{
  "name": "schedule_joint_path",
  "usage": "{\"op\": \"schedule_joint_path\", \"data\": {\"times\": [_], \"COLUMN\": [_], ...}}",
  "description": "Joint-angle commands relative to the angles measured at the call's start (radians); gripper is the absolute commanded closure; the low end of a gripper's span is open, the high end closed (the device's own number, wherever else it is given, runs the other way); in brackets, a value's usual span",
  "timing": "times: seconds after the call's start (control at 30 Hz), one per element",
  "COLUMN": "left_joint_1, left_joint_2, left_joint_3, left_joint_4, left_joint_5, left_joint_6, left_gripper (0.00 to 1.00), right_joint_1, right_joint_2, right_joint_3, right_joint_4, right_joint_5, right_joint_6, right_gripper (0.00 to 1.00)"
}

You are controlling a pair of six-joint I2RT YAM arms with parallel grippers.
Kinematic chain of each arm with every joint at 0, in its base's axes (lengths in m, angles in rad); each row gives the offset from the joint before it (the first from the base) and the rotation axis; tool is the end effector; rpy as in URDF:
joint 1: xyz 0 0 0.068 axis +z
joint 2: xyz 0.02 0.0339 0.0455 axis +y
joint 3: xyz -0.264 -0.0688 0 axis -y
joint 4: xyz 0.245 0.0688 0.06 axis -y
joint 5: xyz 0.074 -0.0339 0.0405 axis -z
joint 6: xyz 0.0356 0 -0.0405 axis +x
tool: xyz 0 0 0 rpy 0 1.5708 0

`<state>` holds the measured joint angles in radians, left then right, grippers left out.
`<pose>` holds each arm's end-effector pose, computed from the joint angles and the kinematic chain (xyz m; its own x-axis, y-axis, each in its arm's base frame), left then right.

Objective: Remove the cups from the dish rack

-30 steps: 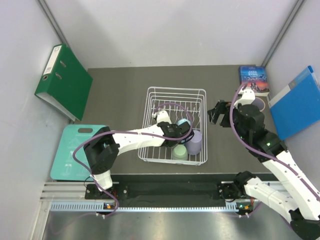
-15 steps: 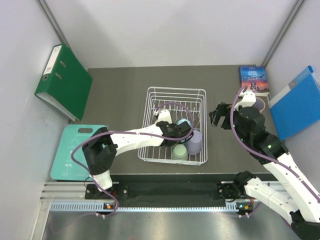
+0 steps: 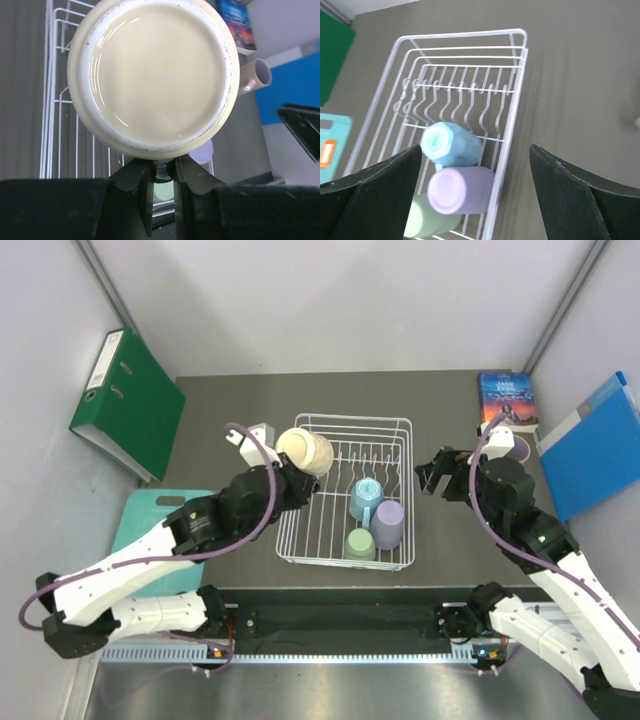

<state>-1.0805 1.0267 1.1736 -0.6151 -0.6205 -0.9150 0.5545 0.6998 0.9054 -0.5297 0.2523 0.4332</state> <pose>0.1166 -0.1745 0.3881 -0.5048 -0.4237 -0.7521 0.1203 0.8283 -0.5473 0.1309 0.0706 0.3577 -0.3753 0.2457 -0.8937 -0.1665 0.9307 0.3258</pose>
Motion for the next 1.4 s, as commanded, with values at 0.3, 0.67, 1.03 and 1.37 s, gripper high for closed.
{"op": "schedule_joint_path", "data": {"times": [0.3,0.67,1.03,1.37], "left_joint_1": [0.025,0.105,0.160,0.225], "left_joint_2": [-0.148,-0.123,-0.132,-0.082], "left_joint_3": [-0.170,-0.190,-0.150,-0.224], "left_joint_4": [0.483,0.577,0.480,0.736], "left_joint_5": [0.612,0.792,0.438,0.715], "left_joint_6": [0.208,0.176,0.240,0.073], "left_gripper": [1.00,1.00,1.00,1.00], "right_joint_1": [0.015,0.123,0.242,0.246], "right_joint_2": [-0.006,0.052,-0.008,0.156], "right_joint_3": [-0.125,-0.123,-0.079,-0.030], "right_joint_4": [0.643,0.800,0.557,0.651], "right_joint_5": [-0.607,-0.592,-0.318,-0.436], "right_joint_6": [0.467,0.581,0.457,0.443], "right_gripper": [0.18,0.18,0.18,0.17]}}
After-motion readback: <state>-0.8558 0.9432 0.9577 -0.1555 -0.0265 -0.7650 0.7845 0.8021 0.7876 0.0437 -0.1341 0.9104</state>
